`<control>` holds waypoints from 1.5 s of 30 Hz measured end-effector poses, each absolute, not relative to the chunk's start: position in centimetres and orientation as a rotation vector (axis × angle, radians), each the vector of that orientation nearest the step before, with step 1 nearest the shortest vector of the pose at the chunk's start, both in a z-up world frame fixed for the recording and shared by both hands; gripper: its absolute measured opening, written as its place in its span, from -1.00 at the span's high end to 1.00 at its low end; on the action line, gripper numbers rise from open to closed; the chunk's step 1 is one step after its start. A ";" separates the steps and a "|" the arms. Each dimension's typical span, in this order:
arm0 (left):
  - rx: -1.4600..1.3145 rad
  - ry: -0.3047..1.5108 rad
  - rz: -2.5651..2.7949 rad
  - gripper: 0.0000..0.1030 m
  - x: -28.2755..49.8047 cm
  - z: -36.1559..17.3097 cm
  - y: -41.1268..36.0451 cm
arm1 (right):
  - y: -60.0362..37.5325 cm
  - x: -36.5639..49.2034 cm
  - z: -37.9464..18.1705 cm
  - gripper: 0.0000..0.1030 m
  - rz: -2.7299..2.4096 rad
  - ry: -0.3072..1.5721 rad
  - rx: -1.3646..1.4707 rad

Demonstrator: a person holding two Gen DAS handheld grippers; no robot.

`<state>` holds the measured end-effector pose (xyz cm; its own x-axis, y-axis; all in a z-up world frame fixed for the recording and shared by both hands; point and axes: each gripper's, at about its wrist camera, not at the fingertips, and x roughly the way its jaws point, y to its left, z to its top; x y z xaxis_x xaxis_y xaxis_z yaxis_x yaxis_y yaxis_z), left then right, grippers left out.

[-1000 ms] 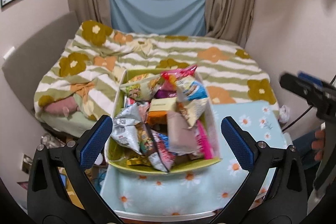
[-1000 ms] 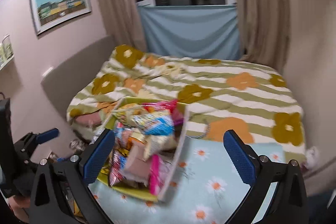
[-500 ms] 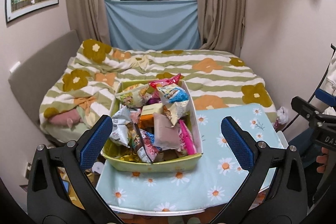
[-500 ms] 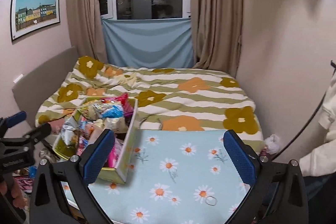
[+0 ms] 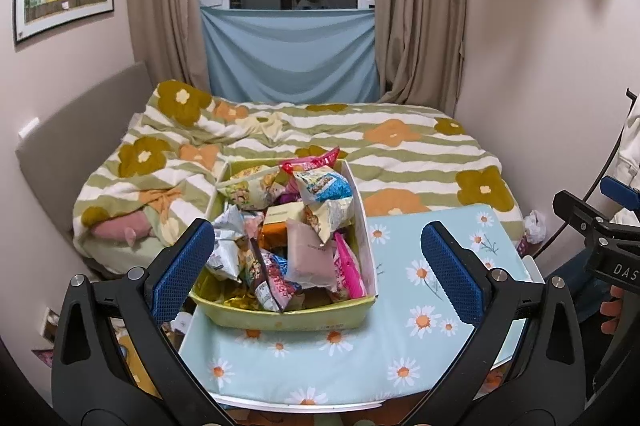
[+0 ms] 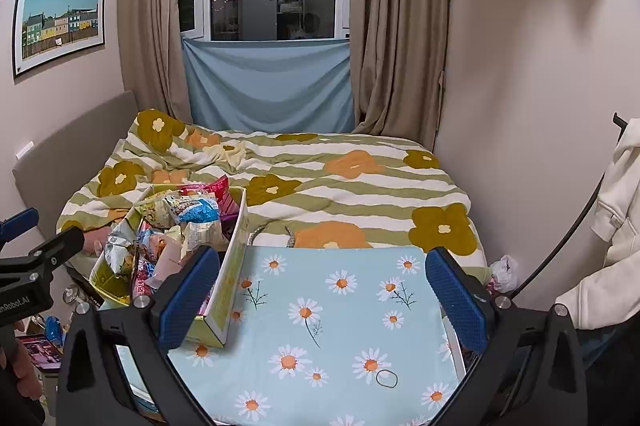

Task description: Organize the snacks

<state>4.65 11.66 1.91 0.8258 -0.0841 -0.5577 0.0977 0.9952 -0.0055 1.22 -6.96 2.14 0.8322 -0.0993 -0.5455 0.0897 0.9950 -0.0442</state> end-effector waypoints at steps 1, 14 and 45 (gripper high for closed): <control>0.025 0.591 -0.096 -1.00 4.7 1.9 11.5 | -7.0 1.2 2.1 -0.99 -0.100 0.580 -0.016; 0.029 0.578 -0.083 -1.00 4.8 2.1 11.2 | -7.3 1.1 2.1 -0.99 -0.103 0.589 -0.003; 0.035 0.580 -0.078 -1.00 4.7 2.0 11.2 | -7.6 1.2 1.3 -0.99 -0.141 0.621 0.025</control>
